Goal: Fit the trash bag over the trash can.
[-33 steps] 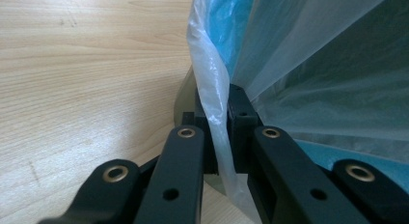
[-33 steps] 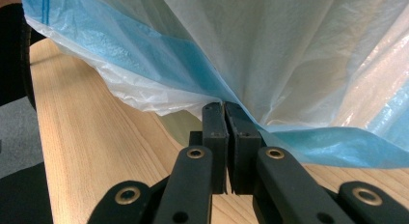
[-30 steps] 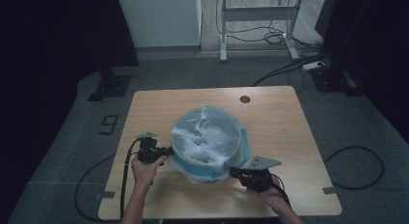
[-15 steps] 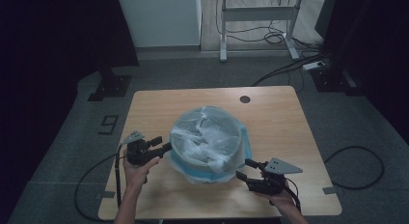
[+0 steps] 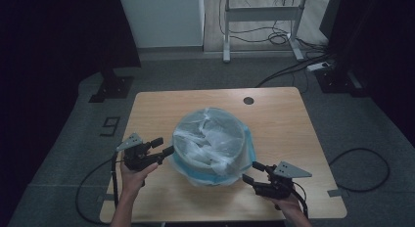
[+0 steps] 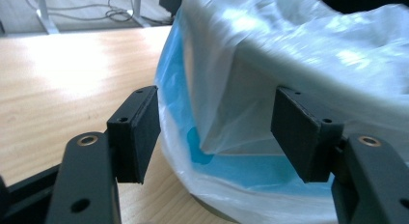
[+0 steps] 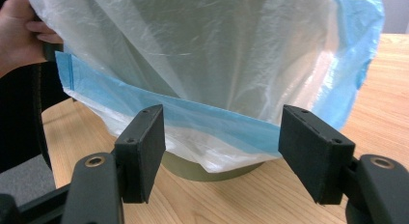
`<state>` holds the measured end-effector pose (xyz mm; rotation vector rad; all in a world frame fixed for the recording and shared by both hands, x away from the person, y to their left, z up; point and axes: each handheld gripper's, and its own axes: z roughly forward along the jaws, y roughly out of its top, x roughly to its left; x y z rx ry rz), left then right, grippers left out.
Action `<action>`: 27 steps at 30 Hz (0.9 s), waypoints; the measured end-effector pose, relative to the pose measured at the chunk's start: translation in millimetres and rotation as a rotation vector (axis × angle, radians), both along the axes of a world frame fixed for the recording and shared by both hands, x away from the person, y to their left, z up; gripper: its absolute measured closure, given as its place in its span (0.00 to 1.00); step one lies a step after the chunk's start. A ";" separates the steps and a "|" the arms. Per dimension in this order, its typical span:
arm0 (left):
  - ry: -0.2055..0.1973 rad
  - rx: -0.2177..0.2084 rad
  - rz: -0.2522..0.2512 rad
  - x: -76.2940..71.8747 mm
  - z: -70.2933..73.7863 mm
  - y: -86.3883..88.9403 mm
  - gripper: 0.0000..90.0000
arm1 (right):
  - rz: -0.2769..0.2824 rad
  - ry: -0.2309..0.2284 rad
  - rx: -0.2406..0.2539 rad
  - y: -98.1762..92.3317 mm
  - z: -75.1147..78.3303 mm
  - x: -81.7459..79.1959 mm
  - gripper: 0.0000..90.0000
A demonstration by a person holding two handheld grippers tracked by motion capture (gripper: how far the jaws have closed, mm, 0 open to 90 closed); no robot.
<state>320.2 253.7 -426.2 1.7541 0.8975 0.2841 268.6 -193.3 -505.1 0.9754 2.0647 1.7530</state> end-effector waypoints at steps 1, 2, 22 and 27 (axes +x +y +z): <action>-0.008 0.003 -0.009 -1.5 3.2 0.1 0.38 | -0.001 0.004 0.002 -1.0 -0.4 0.3 0.36; -0.014 0.003 -0.016 -2.6 5.6 0.0 0.38 | -0.001 0.006 -0.002 -1.8 -0.4 0.7 0.36; -0.074 0.113 -0.260 10.6 56.2 -39.0 0.39 | -0.020 0.023 0.014 -12.5 -2.3 0.6 0.36; -0.077 0.138 -0.307 16.7 63.3 -53.3 0.39 | -0.023 0.027 0.014 -12.9 -3.0 0.3 0.36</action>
